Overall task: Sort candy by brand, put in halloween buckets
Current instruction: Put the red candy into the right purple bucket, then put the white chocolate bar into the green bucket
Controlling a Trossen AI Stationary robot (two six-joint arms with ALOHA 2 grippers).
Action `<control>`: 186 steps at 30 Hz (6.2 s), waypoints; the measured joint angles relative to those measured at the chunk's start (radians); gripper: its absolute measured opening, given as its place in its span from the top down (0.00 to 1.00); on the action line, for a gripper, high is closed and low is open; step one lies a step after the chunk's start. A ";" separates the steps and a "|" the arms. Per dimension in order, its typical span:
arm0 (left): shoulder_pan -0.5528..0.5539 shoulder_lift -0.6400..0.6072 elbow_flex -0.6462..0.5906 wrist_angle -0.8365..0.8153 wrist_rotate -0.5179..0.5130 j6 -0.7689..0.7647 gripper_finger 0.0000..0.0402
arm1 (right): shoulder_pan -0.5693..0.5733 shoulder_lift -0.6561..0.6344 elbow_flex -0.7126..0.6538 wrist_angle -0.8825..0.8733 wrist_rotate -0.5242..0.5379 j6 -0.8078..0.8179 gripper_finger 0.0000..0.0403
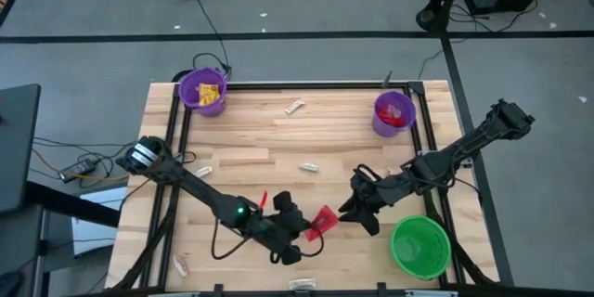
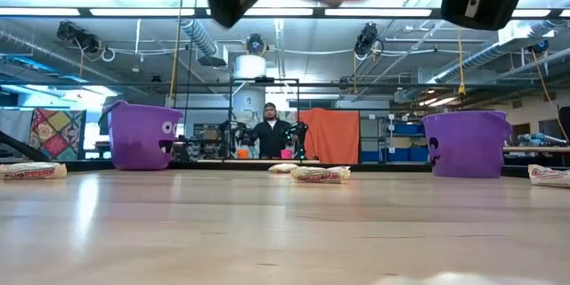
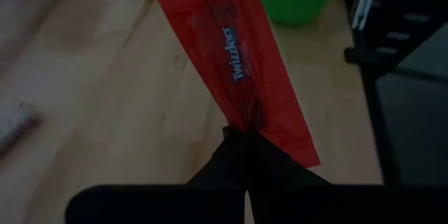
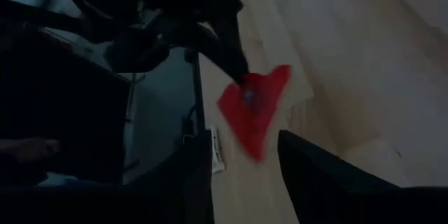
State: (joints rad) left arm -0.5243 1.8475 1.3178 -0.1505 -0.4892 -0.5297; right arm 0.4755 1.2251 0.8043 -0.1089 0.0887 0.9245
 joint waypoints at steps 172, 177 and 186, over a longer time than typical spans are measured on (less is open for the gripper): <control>0.896 -0.302 -0.246 -0.123 0.661 0.471 0.76 | -0.931 -0.270 0.306 -1.128 0.260 -0.138 0.64; 0.933 -0.285 -0.245 -0.033 0.636 0.447 0.68 | -0.906 -0.270 0.364 -1.125 0.258 -0.133 0.65; 1.034 -0.050 -0.189 0.099 0.636 0.434 0.66 | -0.895 -0.269 0.391 -1.105 0.206 -0.108 0.66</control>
State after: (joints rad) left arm 0.5095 1.7976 1.1285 -0.0511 0.1471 -0.0957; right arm -0.4191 0.9565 1.1957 -1.2137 0.2951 0.8169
